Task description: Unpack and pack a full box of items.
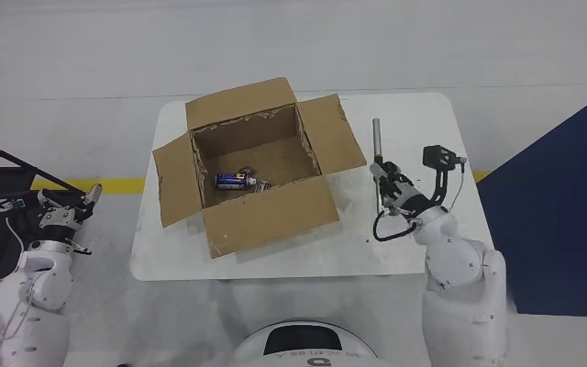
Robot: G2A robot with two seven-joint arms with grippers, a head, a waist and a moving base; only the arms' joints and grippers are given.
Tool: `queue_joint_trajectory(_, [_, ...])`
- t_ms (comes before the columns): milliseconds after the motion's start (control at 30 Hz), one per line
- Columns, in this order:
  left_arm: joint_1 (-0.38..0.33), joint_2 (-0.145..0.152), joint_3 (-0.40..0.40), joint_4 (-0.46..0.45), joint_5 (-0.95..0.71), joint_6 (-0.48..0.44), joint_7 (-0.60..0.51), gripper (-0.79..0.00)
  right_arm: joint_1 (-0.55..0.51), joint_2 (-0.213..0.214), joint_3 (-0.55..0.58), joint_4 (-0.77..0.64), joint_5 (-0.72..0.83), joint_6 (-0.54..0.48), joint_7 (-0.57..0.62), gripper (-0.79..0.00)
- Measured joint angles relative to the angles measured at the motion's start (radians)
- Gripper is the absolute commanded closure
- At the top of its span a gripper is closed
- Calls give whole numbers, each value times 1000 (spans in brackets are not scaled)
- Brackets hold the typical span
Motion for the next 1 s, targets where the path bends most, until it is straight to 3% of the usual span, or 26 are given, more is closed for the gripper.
queue_joint_trajectory(200, [0, 0, 0, 0, 0, 0, 0, -785, -45, 8, 72, 102, 99, -11, -76, 0])
queue_joint_trajectory(433, [0, 0, 0, 0, 0, 0, 0, -785, -153, 9, 167, 143, 222, 45, -251, 0])
queue_joint_trajectory(533, [0, 0, 0, 0, 0, 0, 0, -785, -182, 10, 197, 177, 273, 21, -300, 0])
queue_joint_trajectory(1000, [0, 0, 0, 0, 0, 0, 0, -785, -23, 42, 185, 362, 232, 134, -180, 0])
